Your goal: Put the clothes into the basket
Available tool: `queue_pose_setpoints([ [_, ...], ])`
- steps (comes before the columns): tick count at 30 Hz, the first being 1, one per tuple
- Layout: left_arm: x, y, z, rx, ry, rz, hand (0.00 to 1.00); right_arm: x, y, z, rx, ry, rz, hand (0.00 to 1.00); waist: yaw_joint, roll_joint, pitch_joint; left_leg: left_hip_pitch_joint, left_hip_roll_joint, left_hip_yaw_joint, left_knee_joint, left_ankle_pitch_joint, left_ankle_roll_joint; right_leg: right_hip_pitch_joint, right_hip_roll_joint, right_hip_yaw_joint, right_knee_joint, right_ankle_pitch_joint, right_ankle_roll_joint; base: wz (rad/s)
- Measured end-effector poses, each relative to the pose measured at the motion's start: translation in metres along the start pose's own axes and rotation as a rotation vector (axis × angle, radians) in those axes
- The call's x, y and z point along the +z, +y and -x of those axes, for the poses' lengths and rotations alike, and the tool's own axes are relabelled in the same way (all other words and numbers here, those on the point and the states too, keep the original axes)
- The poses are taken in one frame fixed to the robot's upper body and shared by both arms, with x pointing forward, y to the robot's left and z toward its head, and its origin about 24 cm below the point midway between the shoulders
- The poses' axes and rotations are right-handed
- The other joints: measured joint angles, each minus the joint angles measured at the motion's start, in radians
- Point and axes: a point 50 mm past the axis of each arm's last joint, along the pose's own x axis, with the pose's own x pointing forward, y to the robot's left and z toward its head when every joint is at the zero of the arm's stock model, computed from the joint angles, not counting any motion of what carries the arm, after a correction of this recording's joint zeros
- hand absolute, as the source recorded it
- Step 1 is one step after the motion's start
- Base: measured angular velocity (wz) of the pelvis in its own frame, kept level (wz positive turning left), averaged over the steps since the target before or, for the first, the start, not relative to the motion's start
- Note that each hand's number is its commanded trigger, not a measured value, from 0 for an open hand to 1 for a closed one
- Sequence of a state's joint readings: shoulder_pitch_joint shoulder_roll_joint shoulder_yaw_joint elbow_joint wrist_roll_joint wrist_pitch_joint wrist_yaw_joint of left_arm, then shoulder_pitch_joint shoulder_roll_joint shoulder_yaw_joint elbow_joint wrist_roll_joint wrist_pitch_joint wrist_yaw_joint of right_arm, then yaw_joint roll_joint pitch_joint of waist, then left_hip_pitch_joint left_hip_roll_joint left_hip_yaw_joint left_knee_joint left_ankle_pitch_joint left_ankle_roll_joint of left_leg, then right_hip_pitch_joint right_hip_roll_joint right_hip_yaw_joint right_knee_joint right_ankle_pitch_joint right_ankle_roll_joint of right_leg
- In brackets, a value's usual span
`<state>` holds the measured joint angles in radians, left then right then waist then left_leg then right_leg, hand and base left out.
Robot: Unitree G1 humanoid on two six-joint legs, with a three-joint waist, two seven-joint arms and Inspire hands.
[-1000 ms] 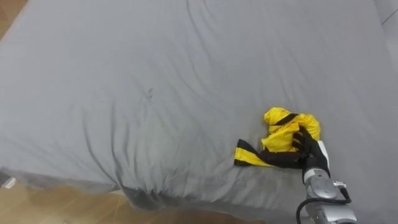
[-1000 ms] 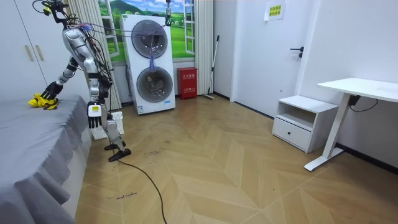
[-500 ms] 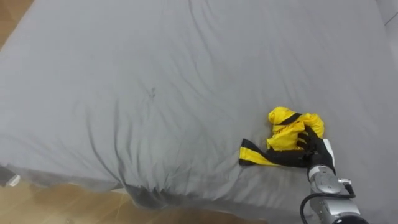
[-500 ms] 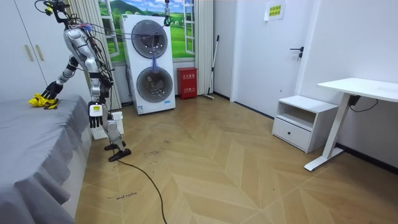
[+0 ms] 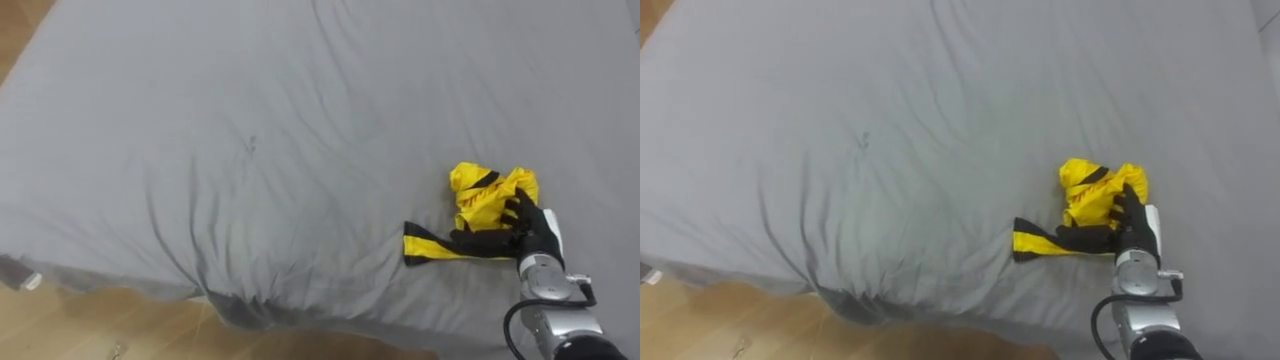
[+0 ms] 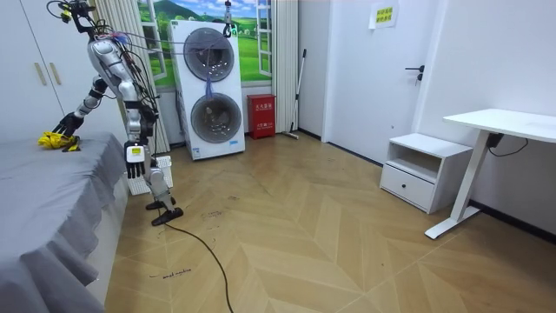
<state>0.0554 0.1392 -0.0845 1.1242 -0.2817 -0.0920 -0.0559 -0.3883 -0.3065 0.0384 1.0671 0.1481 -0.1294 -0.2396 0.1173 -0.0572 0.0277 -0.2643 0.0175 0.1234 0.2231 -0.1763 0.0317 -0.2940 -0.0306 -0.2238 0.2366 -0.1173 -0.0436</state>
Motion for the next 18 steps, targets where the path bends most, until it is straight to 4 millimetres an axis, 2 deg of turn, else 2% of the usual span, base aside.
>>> queue_pose_setpoints([
  [5, 0.002, 0.000, 0.000, -0.002, -0.003, -0.002, 0.00, 0.001, -0.001, -0.002, -0.013, 0.007, 0.003, 0.00, 0.001, -0.003, 0.0017, -0.005, -0.003, -0.001, 0.000, 0.002, 0.001, -0.004, -0.003, -0.001, 0.001, 0.000, 0.000, 0.00],
  [6, 0.002, 0.000, -0.001, -0.002, -0.004, -0.006, 0.00, 0.002, -0.001, -0.002, -0.014, 0.010, 0.003, 0.12, 0.002, -0.004, 0.0024, -0.005, -0.003, -0.001, 0.000, 0.002, 0.002, -0.004, -0.003, -0.001, 0.001, 0.000, 0.000, 0.00],
  [7, 0.003, 0.001, -0.001, -0.003, -0.004, -0.012, 0.00, 0.002, -0.001, -0.003, -0.015, 0.013, 0.005, 0.76, 0.002, -0.006, 0.0035, -0.005, -0.003, -0.001, 0.000, 0.003, 0.002, -0.004, -0.003, -0.001, 0.001, 0.000, 0.000, 0.00],
  [8, 0.003, 0.001, -0.001, -0.004, -0.003, -0.013, 0.00, 0.002, -0.001, -0.003, -0.016, 0.017, 0.006, 1.00, 0.002, -0.006, 0.0039, -0.006, -0.004, -0.001, 0.000, 0.003, 0.002, -0.005, -0.004, -0.001, 0.001, 0.000, 0.000, 0.00],
  [18, 0.012, 0.000, -0.003, -0.020, -0.021, -0.027, 0.00, 0.002, -0.011, -0.008, -0.050, 0.044, 0.065, 1.00, 0.025, -0.016, 0.0109, -0.039, -0.007, -0.004, 0.001, 0.008, 0.004, -0.042, -0.007, -0.002, 0.009, 0.000, 0.000, 0.00],
])
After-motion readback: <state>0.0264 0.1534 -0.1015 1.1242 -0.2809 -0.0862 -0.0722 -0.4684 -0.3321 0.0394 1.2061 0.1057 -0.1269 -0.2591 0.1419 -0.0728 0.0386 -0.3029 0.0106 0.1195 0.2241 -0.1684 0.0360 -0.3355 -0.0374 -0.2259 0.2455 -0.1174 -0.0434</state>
